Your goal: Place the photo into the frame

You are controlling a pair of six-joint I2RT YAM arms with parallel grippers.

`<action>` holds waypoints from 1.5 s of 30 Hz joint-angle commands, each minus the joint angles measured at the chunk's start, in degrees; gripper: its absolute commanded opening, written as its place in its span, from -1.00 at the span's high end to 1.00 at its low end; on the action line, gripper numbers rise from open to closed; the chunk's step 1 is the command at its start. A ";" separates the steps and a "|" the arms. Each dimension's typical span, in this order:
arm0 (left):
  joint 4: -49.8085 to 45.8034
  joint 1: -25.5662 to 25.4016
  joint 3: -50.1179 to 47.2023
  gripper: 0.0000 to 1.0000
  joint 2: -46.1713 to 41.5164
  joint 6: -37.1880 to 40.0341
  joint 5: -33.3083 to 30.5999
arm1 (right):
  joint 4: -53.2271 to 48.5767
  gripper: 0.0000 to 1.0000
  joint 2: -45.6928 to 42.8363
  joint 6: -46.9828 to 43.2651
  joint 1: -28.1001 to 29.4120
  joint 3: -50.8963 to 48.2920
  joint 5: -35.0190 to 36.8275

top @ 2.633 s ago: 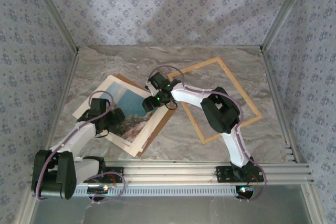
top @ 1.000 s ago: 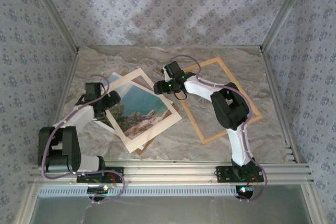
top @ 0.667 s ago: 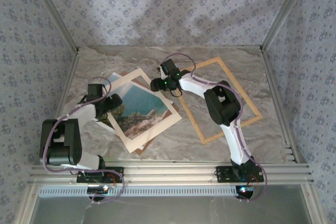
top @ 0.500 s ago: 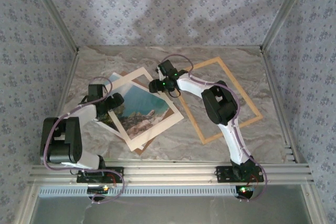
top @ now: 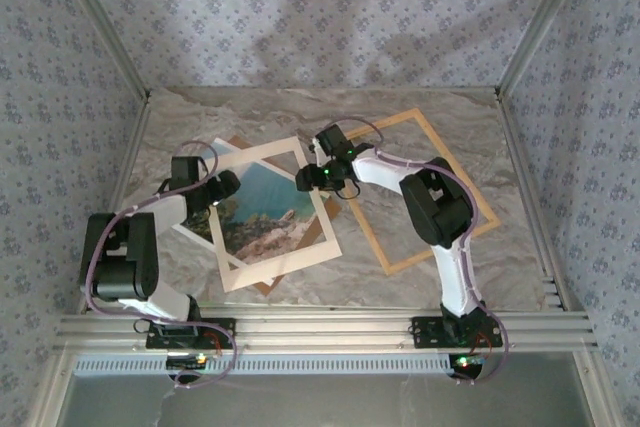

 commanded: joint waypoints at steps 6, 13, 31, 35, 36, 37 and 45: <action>-0.18 -1.25 0.52 -0.77 2.56 -0.52 2.36 | 6.38 -0.19 -3.69 4.17 -1.12 -3.24 -7.29; 0.00 -1.16 -0.15 -0.77 2.87 -0.15 1.99 | 4.19 -0.21 -3.92 2.03 -1.65 -3.43 -5.98; -0.26 -1.24 -0.50 -0.77 3.14 0.39 1.62 | -3.91 -0.23 -3.42 -5.61 -0.70 0.34 -2.12; -0.26 -1.21 -0.48 -0.77 3.31 0.29 1.72 | -4.20 -0.23 -3.39 -5.83 -0.68 0.71 -2.80; -0.18 -1.23 -0.55 -0.77 3.36 0.25 1.72 | -4.22 -0.22 -3.48 -5.83 -0.68 0.70 -3.11; -0.12 -1.23 -0.51 -0.76 3.40 0.22 1.81 | -4.32 -0.21 -3.60 -5.83 -0.68 0.62 -3.72; 0.02 -1.17 -0.81 -0.77 3.61 0.20 1.81 | 0.91 -0.12 -5.19 -2.23 -1.86 -2.09 -10.86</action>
